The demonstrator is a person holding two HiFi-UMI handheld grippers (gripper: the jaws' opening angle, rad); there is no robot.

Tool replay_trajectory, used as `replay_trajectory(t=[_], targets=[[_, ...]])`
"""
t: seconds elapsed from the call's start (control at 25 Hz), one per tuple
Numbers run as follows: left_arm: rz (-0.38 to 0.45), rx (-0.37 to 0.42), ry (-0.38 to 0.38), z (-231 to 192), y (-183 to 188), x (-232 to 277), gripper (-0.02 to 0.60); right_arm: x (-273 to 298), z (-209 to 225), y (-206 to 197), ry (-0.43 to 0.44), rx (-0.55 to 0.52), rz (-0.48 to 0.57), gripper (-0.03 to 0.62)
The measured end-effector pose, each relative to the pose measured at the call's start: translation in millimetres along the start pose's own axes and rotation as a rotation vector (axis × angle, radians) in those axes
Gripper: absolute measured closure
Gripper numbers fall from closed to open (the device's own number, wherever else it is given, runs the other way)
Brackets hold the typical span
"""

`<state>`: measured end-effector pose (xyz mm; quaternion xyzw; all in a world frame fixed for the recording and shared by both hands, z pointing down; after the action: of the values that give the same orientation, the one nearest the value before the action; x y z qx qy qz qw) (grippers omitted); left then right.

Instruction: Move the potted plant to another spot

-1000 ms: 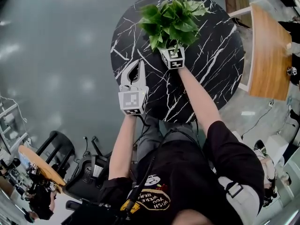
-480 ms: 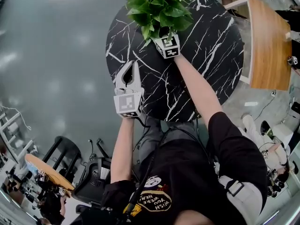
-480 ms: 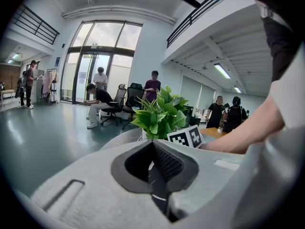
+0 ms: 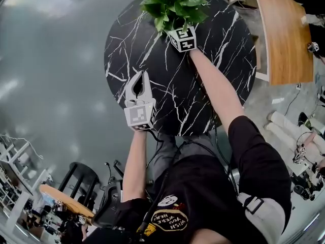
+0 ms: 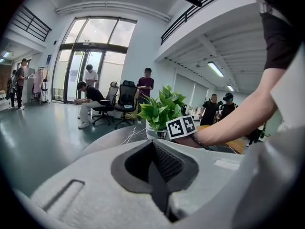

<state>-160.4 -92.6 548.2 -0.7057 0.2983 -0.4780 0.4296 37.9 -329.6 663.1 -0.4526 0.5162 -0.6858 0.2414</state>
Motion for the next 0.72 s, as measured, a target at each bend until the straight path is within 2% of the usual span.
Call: replay_trajectory(t=[0.36,0.72], targets=[[0.032,0.043,-0.089,36,16,35,0.577,-55,76,-12,-0.159,0.059,0.003,0.102],[0.020,0.092,-0.204,93,12,44,0.577,-165,147,-49,-0.340,0.128,-0.010,0.103]])
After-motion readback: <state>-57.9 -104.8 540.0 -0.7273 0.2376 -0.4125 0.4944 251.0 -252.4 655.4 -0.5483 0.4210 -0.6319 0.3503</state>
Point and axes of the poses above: the fingertips, and each gripper's own axes: x forward along the fingers, z to its right, y out of its top, the point moved 10 cm from there along -x, backward along the fingers
